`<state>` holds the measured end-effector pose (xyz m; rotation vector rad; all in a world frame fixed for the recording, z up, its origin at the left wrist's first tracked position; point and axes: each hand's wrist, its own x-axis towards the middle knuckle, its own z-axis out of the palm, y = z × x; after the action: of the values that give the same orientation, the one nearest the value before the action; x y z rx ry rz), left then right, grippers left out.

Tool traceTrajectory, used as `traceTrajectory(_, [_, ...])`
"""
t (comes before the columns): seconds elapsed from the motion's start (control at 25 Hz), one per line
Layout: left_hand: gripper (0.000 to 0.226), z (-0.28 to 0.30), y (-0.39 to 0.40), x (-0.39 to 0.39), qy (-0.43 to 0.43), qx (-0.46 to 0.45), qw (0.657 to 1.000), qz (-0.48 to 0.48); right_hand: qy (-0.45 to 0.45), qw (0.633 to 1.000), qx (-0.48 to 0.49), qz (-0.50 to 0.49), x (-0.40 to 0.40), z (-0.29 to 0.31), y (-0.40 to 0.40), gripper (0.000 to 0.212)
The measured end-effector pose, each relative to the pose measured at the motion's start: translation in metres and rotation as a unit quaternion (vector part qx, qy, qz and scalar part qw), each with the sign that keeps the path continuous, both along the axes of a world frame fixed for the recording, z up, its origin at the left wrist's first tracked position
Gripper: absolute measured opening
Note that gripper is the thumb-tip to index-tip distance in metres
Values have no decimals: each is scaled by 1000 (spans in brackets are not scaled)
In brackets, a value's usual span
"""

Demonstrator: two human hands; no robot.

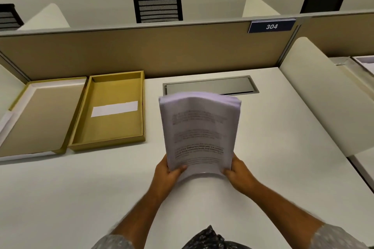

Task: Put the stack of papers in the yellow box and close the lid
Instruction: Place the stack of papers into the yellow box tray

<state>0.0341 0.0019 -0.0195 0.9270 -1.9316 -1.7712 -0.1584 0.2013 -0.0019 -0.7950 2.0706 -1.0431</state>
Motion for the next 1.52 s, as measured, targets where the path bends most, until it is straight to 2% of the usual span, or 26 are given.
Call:
traceTrajectory(0.12, [52, 20, -27, 16, 16, 9, 1000, -6, -77, 996, 7, 55, 8, 36, -20, 78])
traceTrajectory(0.24, [54, 36, -66, 41, 29, 26, 999, 2, -91, 993, -20, 77, 29, 61, -56, 81])
traceTrajectory(0.4, [59, 54, -122, 75, 38, 53, 998, 26, -126, 987, -66, 74, 62, 73, -115, 78])
traceTrajectory(0.68, [67, 61, -208, 120, 29, 80, 996, 41, -179, 981, -58, 47, 109, 76, -213, 75])
traceTrajectory(0.8, [75, 61, -242, 123, 25, 83, 995, 48, -206, 977, -46, 17, 116, 70, -252, 68])
traceTrajectory(0.92, [80, 62, -290, 120, -6, 81, 995, 57, -221, 975, -23, 4, 114, 67, -299, 68])
traceTrajectory(1.16, [64, 46, -369, 108, -65, 95, 991, 61, -197, 980, 29, 6, 104, 55, -383, 65])
traceTrajectory(1.28, [62, 26, -390, 96, -133, 108, 983, 64, -168, 984, 63, 10, 102, 43, -413, 61])
traceTrajectory(1.4, [62, 13, -397, 85, -202, 76, 974, 69, -138, 985, 99, 13, 105, 27, -425, 64])
traceTrajectory(1.52, [63, 6, -398, 81, -225, 45, 969, 89, -130, 986, 108, -5, 105, 16, -428, 62])
